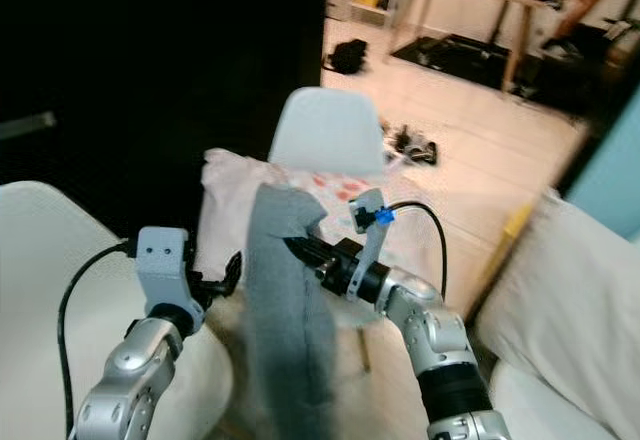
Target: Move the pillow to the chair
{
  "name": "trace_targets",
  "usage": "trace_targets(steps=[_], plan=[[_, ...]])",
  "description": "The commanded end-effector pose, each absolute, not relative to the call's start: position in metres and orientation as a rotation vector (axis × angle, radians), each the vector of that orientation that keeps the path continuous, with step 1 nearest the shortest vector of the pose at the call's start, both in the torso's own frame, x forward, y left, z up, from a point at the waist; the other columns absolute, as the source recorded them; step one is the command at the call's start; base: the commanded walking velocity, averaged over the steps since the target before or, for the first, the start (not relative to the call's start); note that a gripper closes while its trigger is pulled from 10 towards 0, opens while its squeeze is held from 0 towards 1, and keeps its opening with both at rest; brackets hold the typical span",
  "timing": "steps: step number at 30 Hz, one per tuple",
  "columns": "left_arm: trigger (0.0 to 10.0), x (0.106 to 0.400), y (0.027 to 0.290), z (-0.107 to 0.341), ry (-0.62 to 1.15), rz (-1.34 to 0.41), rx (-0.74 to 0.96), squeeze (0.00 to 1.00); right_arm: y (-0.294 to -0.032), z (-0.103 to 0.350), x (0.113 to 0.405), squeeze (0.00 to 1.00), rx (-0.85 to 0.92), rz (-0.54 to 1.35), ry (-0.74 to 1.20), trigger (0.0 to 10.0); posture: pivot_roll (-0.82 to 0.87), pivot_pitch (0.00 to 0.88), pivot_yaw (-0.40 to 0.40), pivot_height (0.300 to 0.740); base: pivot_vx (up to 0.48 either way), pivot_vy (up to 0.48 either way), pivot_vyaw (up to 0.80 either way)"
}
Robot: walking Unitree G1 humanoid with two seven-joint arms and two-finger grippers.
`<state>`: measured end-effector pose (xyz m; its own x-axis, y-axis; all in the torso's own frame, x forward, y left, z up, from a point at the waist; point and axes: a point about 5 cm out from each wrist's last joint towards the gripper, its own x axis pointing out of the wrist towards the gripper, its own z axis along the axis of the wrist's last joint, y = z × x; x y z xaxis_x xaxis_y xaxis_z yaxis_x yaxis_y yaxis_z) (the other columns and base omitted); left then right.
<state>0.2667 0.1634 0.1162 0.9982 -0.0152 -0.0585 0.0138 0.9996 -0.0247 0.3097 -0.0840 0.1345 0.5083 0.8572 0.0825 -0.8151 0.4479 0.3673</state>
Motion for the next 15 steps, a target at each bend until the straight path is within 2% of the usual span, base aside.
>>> trace_targets(steps=[1,15], plan=[[10.0,0.2663,0.1581,0.1148,0.064,-0.034,-0.023,0.0,-0.0864,0.1469,0.3099,0.0,0.371,1.066,0.045,10.0,-0.01,0.0,-0.093,0.74,0.24,0.0,0.76],[10.0,0.2649,0.1567,0.1145,0.06,-0.043,-0.022,0.0,-0.0875,0.1466,0.3072,0.0,0.397,1.088,0.036,10.0,-0.01,0.0,-0.09,0.74,0.017,0.0,0.76]])
